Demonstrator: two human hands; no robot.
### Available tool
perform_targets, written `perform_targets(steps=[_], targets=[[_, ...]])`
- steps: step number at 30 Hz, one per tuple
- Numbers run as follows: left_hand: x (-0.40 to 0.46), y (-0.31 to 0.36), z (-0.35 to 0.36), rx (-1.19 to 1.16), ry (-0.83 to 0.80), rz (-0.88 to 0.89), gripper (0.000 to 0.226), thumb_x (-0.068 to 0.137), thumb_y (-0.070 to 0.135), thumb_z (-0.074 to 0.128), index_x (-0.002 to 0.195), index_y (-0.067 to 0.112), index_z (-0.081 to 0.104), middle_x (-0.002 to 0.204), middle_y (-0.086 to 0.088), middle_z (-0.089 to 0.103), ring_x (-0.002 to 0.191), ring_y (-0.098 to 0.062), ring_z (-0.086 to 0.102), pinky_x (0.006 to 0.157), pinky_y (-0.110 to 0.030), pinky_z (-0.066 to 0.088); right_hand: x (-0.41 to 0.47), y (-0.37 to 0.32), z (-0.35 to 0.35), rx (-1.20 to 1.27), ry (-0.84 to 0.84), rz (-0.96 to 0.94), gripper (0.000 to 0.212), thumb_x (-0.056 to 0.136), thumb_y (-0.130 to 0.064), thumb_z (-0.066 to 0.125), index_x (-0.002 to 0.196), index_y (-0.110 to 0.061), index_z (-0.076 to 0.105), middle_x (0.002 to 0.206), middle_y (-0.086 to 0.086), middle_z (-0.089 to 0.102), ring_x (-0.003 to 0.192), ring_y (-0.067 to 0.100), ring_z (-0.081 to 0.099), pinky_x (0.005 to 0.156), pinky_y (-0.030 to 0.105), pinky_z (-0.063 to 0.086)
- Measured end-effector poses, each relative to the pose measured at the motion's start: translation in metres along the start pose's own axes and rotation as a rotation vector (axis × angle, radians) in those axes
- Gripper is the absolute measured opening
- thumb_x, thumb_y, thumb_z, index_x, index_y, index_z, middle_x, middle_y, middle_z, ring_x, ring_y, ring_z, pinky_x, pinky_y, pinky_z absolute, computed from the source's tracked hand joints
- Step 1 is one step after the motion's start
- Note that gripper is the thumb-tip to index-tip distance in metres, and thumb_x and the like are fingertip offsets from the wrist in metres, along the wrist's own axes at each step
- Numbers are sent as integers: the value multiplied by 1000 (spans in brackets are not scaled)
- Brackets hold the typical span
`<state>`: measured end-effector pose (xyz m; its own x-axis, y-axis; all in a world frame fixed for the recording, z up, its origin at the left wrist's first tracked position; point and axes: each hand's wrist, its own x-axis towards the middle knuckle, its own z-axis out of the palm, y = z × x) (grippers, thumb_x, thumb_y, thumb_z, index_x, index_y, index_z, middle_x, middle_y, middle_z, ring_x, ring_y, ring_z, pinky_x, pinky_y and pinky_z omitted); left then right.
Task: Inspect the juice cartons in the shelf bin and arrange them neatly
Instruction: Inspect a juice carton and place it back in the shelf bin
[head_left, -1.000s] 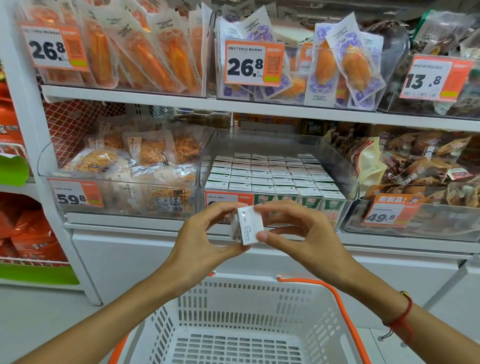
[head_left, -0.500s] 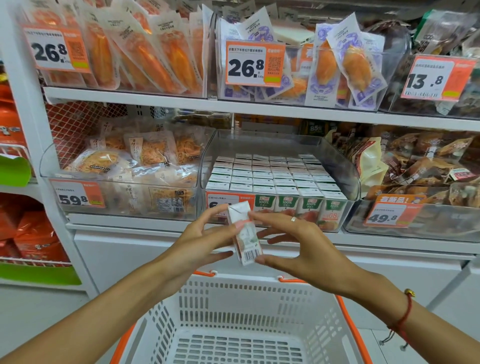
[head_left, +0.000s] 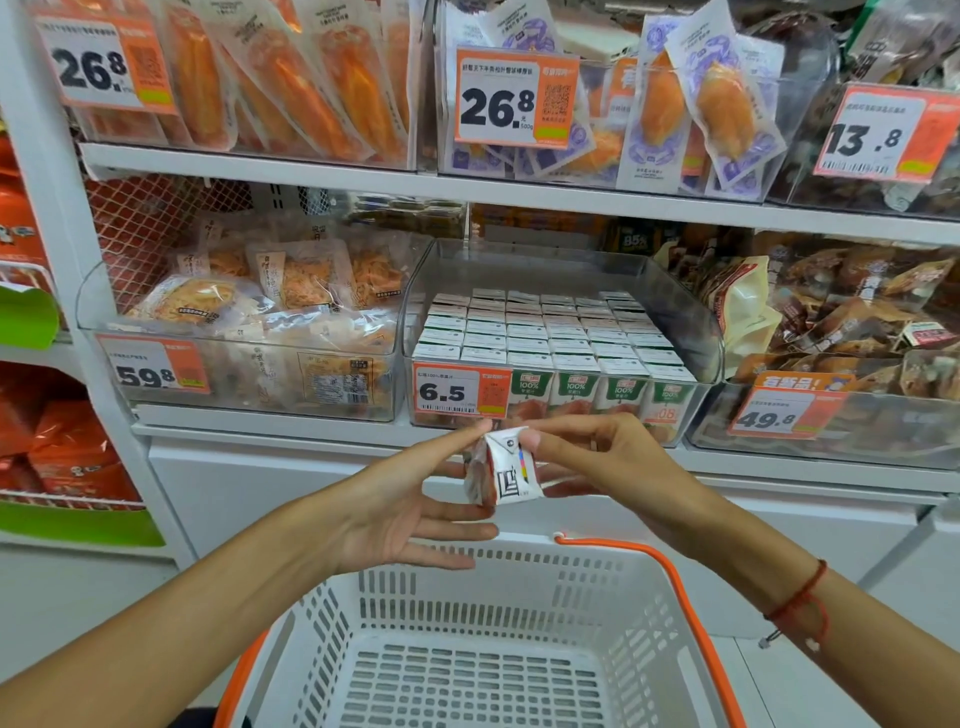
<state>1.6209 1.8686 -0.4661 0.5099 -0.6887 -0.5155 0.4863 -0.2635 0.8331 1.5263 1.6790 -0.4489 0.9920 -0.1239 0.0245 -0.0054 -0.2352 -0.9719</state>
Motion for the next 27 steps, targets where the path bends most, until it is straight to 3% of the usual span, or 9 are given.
perform_targets(steps=[6, 8, 11, 15, 18, 23, 27], targets=[[1, 0, -1, -36, -1, 14, 71, 64, 56, 78, 122, 19, 60, 103, -15, 74, 93, -23, 74, 70, -38, 62, 0, 0, 0, 19, -7, 50, 37, 73, -40, 70, 106, -25, 74, 92, -2, 77, 88, 9, 73, 68, 20, 58], [3, 1, 2, -96, 17, 94, 64, 65, 46, 80, 122, 22, 60, 104, -17, 74, 93, -23, 74, 72, -35, 62, 2, 2, 0, 20, -10, 45, 37, 73, -39, 71, 108, -26, 73, 97, -4, 77, 93, 10, 72, 78, 26, 60], [4, -1, 5, -125, 132, 274, 78, 53, 34, 85, 124, 26, 53, 104, -13, 75, 90, -26, 74, 76, -31, 61, 3, 4, 2, 7, -5, 26, 42, 71, -41, 72, 111, -28, 71, 105, -11, 75, 100, 7, 69, 88, 26, 57], [2, -4, 12, 4, 293, 479, 76, 51, 40, 86, 116, 37, 46, 93, -1, 77, 84, -16, 75, 78, -29, 57, 1, 7, 11, -264, 52, -63, 53, 67, -45, 79, 117, -29, 67, 108, -13, 72, 96, 4, 69, 86, 26, 57], [5, -5, 12, 62, 342, 528, 64, 65, 32, 87, 113, 40, 46, 93, 2, 77, 85, -12, 74, 80, -30, 57, -1, 11, 16, -400, 120, -171, 50, 73, -39, 82, 118, -29, 65, 109, -10, 70, 96, 5, 67, 86, 25, 56], [-1, 1, 4, -14, 168, 549, 66, 65, 32, 82, 122, 41, 50, 102, -3, 76, 96, -18, 73, 80, -24, 59, 0, 2, 5, -67, 7, -18, 42, 72, -44, 72, 112, -30, 69, 110, -12, 72, 98, 6, 69, 89, 30, 57], [2, 0, 13, 3, 159, 589, 58, 73, 30, 76, 123, 45, 50, 110, 2, 74, 103, -14, 70, 86, -26, 57, 2, 3, 11, 27, 71, 20, 51, 64, -42, 78, 111, -27, 67, 106, -3, 74, 94, 12, 72, 85, 30, 58]])
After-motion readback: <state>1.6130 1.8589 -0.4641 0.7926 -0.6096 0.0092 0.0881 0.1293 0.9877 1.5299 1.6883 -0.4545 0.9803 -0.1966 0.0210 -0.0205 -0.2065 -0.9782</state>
